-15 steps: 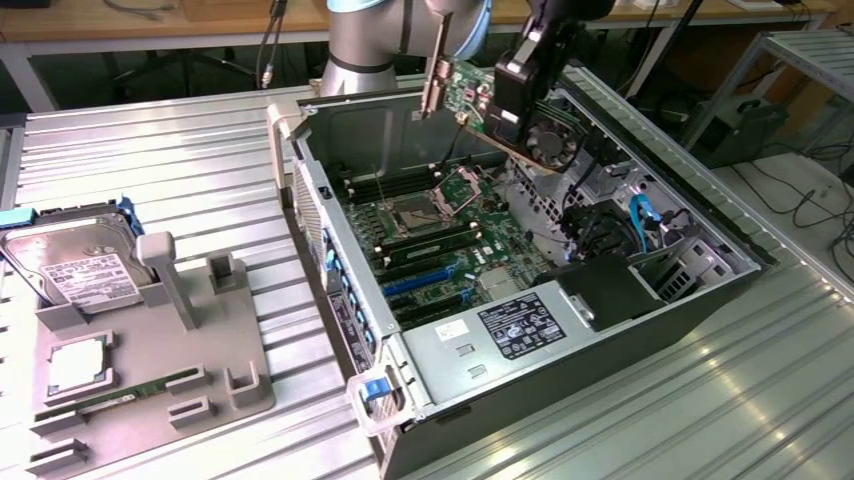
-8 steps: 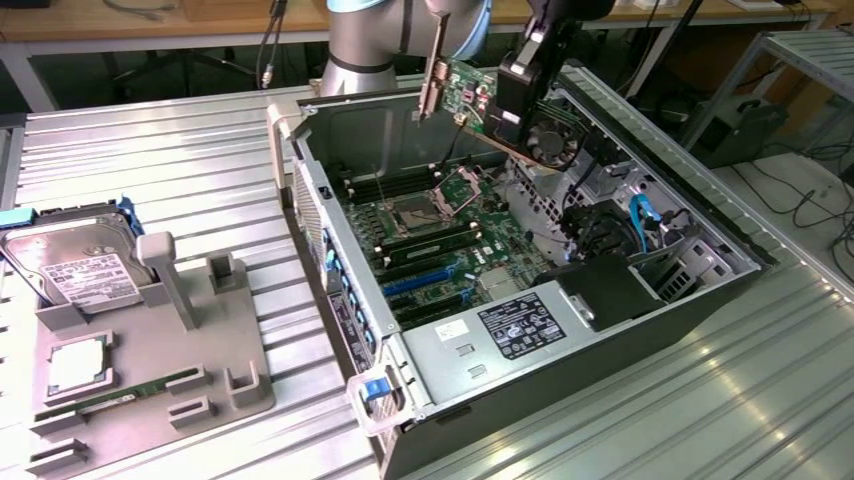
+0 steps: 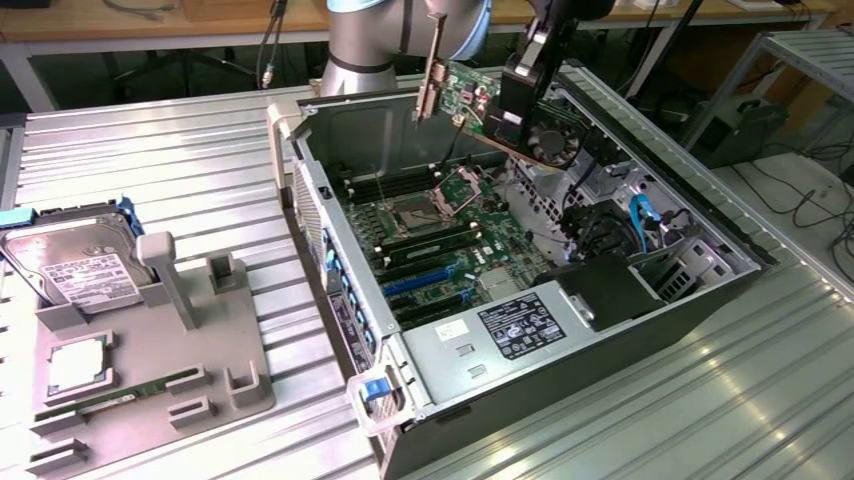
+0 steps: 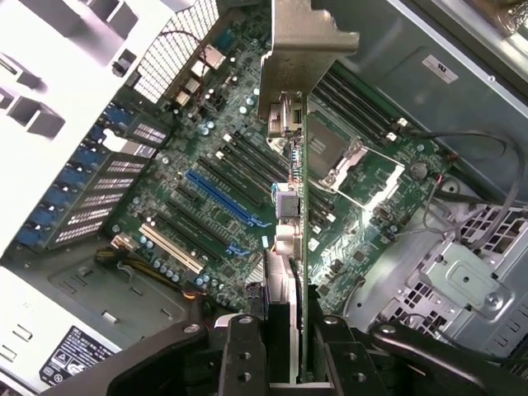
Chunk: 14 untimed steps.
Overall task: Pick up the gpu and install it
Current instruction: 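Insert the gpu into the slot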
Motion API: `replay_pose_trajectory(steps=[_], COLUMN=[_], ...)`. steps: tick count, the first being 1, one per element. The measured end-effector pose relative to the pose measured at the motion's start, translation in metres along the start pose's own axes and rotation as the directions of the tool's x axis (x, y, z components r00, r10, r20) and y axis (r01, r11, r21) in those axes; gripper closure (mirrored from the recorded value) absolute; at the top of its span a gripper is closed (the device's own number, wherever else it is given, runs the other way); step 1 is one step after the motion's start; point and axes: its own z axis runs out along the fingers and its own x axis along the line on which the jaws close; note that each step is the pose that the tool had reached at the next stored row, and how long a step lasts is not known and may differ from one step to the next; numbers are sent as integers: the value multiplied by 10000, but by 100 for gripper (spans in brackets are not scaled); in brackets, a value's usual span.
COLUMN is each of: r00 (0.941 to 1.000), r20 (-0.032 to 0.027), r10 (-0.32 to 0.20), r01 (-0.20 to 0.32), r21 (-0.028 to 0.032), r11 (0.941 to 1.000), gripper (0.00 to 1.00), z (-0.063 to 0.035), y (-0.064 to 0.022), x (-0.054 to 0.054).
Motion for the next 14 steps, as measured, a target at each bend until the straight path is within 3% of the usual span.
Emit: replay_pose_trajectory(steps=[7, 14], r00=[9985, 9924], r20=[-3, -4], r10=[-547, -1230], r01=[547, 1230], r21=[-10, -22], r11=[9985, 9924], gripper=[72, 72], z=[0, 0], y=[0, 0], x=[0, 0])
